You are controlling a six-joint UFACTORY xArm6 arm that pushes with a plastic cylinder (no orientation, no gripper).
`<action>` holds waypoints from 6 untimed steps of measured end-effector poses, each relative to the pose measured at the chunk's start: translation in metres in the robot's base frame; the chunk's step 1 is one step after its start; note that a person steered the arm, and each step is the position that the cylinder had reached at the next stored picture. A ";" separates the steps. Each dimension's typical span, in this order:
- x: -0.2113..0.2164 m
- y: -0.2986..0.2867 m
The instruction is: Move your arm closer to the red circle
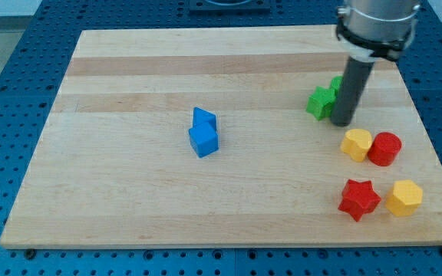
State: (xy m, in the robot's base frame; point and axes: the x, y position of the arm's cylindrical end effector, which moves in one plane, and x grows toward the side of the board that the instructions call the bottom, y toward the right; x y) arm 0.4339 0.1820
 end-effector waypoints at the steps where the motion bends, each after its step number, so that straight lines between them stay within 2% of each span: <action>1: 0.001 0.042; 3: 0.019 0.091; 6: 0.063 0.091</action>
